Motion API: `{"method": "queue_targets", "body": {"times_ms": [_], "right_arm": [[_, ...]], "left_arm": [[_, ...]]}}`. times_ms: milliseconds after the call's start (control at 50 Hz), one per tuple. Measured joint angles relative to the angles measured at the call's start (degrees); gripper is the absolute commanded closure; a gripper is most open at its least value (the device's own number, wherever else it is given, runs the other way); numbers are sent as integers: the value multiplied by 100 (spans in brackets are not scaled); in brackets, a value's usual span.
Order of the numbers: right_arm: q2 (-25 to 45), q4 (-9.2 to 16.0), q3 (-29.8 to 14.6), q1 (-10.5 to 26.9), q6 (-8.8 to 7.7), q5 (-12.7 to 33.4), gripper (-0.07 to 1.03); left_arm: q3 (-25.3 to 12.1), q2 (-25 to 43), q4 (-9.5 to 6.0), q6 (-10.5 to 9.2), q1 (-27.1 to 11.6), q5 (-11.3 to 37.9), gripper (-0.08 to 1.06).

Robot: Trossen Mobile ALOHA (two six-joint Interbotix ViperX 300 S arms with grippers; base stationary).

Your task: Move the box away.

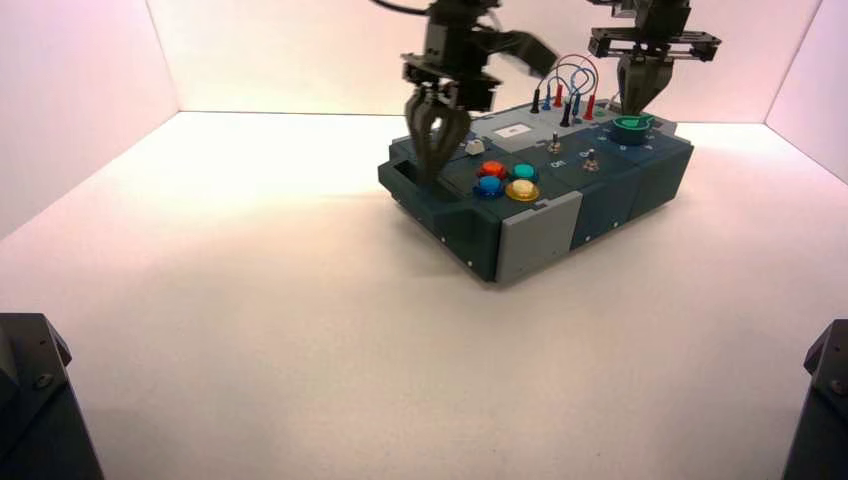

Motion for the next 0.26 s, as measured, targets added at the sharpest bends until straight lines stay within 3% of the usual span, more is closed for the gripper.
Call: {"method": "queue_targets", "body": {"times_ms": [260], "right_arm": [[-237, 62, 369, 0, -9, 88, 98]], "left_arm": [[18, -167, -9, -88, -105, 18, 101]]}}
